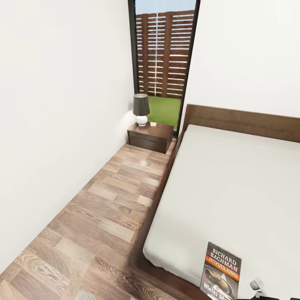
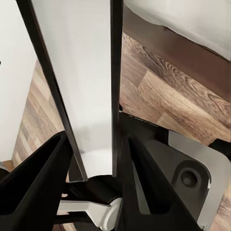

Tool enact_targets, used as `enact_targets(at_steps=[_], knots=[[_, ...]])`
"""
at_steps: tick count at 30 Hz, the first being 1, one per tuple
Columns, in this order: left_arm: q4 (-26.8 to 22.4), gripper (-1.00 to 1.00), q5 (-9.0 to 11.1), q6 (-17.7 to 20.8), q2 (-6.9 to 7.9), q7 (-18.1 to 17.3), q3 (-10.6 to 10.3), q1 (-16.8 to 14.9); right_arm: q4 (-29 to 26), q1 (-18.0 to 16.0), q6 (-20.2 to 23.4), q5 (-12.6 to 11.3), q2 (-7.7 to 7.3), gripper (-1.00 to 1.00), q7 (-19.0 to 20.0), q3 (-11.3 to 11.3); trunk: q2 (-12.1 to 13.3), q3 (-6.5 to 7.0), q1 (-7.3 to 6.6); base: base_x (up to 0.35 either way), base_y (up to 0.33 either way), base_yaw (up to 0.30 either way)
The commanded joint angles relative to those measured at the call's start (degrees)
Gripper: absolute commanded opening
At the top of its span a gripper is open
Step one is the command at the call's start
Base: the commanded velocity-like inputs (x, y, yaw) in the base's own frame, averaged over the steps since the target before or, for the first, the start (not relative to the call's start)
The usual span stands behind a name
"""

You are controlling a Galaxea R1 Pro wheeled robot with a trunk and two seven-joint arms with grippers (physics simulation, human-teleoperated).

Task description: In the bedroom, move the book from the bed onto either nightstand, and place the two sandals side by side next to the bed.

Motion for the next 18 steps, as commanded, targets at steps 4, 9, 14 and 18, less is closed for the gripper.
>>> enact_targets(at_steps=[4,9,14,18], knots=[[0.1,1.0,0.4,-0.3,-0.29,-0.1,-0.5,0.0,0.0,0.0,0.5,-0.6,-0.06,-1.0,0.1,0.4,-0.1,0.27,0.03,0.0,0.0,0.0],[0.1,1.0,0.4,-0.3,-0.32,-0.1,-0.5,0.0,0.0,0.0,0.5,-0.6,-0.05,-1.0,0.1,0.4,-0.1,0.74,0.03,0.0,0.0,0.0],[0.1,1.0,0.4,-0.3,-0.32,-0.1,-0.5,0.0,0.0,0.0,0.5,-0.6,-0.05,-1.0,0.1,0.4,-0.1,1.21,0.03,0.0,0.0,0.0],[0.1,1.0,0.4,-0.3,-0.32,-0.1,-0.5,0.0,0.0,0.0,0.5,-0.6,-0.05,-1.0,0.1,0.4,-0.1,1.58,0.03,0.0,0.0,0.0]])
